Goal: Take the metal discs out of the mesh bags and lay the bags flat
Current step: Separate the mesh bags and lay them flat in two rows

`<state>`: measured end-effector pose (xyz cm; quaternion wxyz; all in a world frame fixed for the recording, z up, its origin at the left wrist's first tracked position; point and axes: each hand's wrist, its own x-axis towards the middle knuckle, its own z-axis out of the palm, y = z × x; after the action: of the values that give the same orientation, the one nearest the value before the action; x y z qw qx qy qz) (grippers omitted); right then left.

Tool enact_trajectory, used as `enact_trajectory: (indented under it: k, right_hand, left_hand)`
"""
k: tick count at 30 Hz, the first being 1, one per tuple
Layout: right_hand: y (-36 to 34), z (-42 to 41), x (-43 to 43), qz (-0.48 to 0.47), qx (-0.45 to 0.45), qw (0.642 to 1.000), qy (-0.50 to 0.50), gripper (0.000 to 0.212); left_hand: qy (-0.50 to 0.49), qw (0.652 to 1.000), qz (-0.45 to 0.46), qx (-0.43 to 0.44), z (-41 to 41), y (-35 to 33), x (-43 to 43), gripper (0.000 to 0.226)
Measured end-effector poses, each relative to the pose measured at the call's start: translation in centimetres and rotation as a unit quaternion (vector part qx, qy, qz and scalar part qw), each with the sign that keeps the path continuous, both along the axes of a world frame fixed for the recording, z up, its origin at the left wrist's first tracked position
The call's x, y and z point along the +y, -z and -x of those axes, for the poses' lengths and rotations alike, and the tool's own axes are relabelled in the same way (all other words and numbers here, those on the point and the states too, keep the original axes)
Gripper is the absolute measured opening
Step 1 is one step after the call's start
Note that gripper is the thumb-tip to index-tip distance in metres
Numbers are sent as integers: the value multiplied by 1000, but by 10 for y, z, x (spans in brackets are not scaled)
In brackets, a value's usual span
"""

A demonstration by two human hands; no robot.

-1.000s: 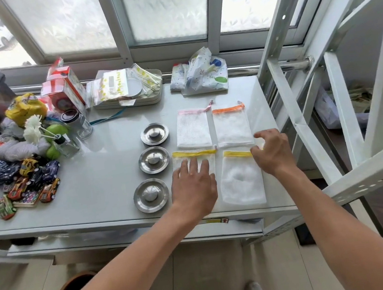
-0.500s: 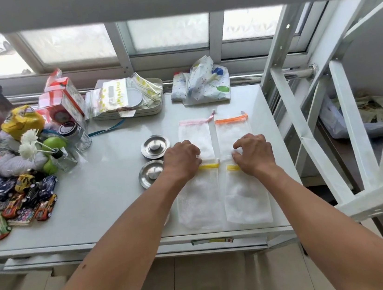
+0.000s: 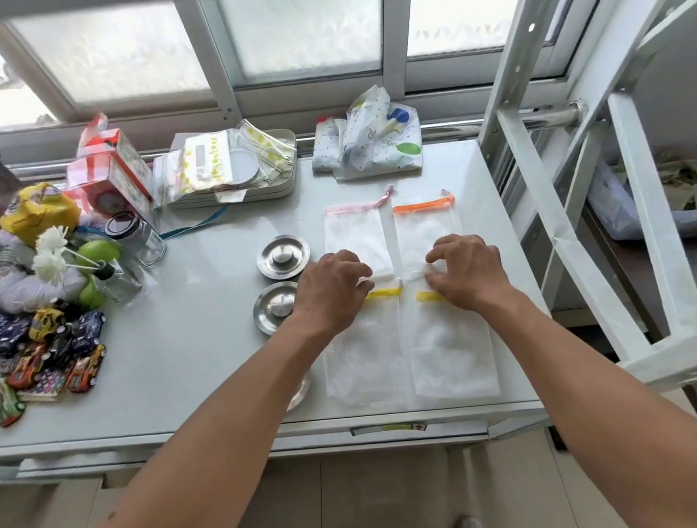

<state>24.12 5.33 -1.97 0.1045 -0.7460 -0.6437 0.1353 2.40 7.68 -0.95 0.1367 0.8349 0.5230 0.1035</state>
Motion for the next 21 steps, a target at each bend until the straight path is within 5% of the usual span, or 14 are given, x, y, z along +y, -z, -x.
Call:
enact_trajectory:
  k: [12, 17, 21]
  right_hand:
    - [-1, -9, -23, -113, 45, 992, 33, 27]
    - [0, -24, -45, -73, 42, 996, 40, 29]
    - [1, -24, -51, -62, 49, 995, 63, 35]
  left_hand:
    - [97, 994, -48, -6, 8, 0, -55, 34]
    - [237, 969, -56, 44, -20, 15, -104, 53]
    - [230, 971, -35, 51, -40, 20, -122, 49]
